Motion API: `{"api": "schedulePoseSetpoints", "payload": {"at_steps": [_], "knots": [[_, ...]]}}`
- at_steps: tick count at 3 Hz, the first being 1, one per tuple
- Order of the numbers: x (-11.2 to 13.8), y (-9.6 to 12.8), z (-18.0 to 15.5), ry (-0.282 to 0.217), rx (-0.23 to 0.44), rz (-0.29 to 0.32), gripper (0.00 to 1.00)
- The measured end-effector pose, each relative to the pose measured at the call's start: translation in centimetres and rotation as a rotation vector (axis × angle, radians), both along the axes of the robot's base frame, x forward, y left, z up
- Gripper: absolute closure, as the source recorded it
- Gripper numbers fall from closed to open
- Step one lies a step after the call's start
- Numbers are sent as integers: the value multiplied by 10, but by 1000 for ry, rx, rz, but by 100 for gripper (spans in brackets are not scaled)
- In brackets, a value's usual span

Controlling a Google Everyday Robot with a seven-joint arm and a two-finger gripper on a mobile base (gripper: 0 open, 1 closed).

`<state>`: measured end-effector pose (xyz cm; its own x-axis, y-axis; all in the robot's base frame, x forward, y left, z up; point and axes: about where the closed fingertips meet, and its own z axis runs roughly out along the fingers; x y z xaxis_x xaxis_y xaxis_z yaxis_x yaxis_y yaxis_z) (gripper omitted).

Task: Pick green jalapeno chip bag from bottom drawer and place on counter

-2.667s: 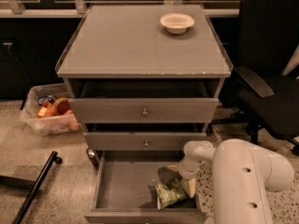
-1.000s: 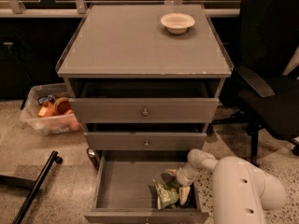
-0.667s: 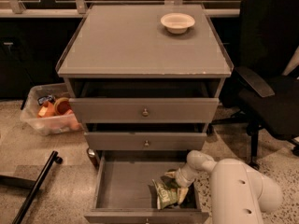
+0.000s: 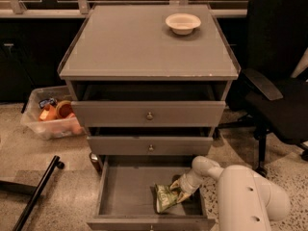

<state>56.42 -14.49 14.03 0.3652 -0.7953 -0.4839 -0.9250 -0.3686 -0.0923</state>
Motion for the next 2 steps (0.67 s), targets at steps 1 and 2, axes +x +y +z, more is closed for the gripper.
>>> {"api": "schedulePoseSetpoints", "payload": {"at_steps": [1, 2], "knots": [[0, 1, 1, 2, 3, 13, 82], [0, 3, 9, -3, 7, 26, 100]]}}
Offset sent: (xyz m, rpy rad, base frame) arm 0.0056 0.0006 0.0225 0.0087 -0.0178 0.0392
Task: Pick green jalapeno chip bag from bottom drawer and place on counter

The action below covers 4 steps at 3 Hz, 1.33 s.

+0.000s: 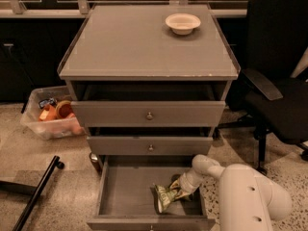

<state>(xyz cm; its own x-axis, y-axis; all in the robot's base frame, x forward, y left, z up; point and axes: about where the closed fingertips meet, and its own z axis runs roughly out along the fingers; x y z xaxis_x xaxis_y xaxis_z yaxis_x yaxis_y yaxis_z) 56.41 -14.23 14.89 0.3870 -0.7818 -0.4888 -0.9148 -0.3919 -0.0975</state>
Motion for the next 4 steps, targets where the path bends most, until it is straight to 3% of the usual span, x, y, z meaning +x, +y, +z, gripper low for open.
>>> {"api": "schedulePoseSetpoints", "payload": {"at_steps": [2, 3, 4], "knots": [[-2, 7, 41, -72, 31, 25, 100], [-4, 5, 83, -140, 27, 33, 100], [-14, -4, 152, -231, -1, 64, 100]]}}
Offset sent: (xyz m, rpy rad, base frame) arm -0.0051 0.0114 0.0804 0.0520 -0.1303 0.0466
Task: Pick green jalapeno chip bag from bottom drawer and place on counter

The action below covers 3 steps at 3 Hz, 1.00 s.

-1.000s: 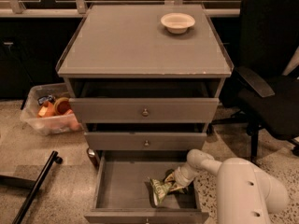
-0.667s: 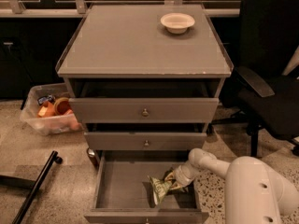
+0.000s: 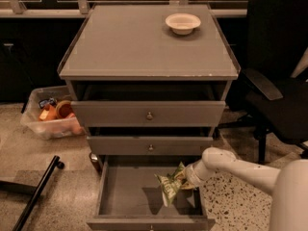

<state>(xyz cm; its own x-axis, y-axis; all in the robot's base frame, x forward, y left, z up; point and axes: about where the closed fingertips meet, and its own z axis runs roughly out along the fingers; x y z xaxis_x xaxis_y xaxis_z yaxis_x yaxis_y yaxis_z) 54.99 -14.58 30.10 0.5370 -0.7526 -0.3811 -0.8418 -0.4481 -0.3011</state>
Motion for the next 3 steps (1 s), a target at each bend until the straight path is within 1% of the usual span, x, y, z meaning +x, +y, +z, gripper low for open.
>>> {"api": "schedulePoseSetpoints", "payload": {"at_steps": [1, 2, 3], "knots": [[-33, -4, 78, -73, 10, 86, 100], [-59, -5, 175, -171, 1, 205, 100], [-59, -5, 175, -170, 2, 206, 100]]}}
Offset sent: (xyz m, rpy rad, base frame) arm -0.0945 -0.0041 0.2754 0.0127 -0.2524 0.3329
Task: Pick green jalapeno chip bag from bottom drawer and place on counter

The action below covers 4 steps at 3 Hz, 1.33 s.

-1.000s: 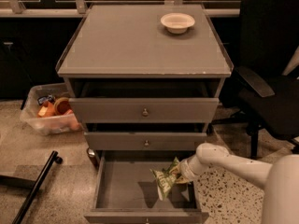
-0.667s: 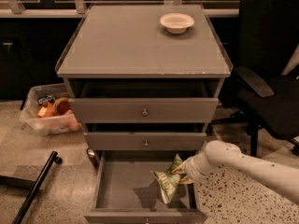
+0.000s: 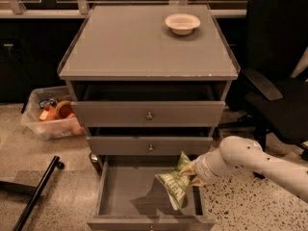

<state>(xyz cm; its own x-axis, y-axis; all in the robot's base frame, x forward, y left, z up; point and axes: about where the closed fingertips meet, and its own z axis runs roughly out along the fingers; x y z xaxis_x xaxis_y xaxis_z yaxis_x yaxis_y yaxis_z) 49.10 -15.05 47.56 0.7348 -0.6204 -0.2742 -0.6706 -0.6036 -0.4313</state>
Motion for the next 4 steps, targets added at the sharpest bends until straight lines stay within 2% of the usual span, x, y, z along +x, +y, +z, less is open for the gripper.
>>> {"api": "schedulePoseSetpoints", "payload": {"at_steps": [1, 2, 4], "knots": [[3, 7, -1, -4, 42, 18, 100], [8, 18, 72, -96, 174, 87, 100], [-3, 53, 237, -257, 422, 316, 100]]}}
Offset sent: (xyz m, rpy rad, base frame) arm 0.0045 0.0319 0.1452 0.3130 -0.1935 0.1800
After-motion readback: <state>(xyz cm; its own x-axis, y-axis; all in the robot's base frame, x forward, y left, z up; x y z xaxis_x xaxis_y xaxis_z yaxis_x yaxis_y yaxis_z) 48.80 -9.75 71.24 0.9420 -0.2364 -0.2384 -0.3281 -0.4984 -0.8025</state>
